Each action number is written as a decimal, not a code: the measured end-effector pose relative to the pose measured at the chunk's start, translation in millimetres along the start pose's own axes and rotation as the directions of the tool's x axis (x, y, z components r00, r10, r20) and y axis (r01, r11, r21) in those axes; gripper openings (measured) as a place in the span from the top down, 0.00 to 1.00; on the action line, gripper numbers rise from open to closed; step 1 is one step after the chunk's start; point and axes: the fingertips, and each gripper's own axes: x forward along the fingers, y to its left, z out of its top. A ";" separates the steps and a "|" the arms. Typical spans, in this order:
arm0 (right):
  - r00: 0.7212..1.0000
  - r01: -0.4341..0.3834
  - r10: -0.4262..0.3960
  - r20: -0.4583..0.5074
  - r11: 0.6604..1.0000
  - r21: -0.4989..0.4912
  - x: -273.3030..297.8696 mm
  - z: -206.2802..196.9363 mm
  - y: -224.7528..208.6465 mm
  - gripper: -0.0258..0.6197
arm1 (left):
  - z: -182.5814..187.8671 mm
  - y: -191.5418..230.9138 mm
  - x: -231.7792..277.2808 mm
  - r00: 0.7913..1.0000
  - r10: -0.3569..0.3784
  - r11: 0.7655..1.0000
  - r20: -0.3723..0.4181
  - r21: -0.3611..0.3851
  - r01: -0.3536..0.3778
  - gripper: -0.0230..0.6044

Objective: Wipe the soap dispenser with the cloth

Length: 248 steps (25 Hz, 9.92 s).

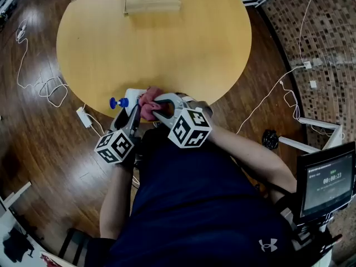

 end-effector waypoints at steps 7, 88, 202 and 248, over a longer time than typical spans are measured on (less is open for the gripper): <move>0.994 0.016 -0.032 -0.100 0.986 -0.165 27.1 -35.1 15.9 0.80 | -4.5 11.8 3.0 0.999 0.031 0.981 0.017 -0.192 -0.027 0.60; 0.982 0.104 -0.171 0.083 0.851 0.515 -65.7 -31.9 -84.4 0.82 | -17.5 -79.8 38.8 0.994 -0.046 0.652 -0.098 0.751 0.104 0.54; 0.993 0.114 -0.114 0.002 0.993 0.043 35.1 -41.1 -25.7 0.82 | -56.8 54.6 28.5 0.768 0.358 0.389 -0.531 0.832 0.395 0.76; 0.993 -0.093 0.120 -0.010 0.816 0.570 21.7 -104.9 -100.0 0.82 | -58.9 9.8 93.0 0.768 0.443 0.297 -0.463 0.884 0.362 0.32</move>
